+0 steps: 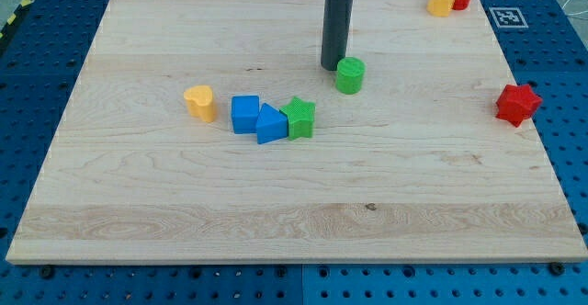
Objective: Move the green circle to the red star
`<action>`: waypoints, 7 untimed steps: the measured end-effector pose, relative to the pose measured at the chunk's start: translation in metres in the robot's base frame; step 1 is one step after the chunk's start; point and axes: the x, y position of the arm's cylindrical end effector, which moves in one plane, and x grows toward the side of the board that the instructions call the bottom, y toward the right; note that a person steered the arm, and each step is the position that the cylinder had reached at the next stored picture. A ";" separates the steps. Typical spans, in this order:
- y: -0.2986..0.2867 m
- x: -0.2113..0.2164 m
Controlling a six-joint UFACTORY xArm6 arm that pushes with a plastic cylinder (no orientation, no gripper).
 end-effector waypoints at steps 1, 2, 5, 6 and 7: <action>-0.013 0.000; -0.025 0.007; 0.007 0.035; 0.007 0.035; 0.008 0.019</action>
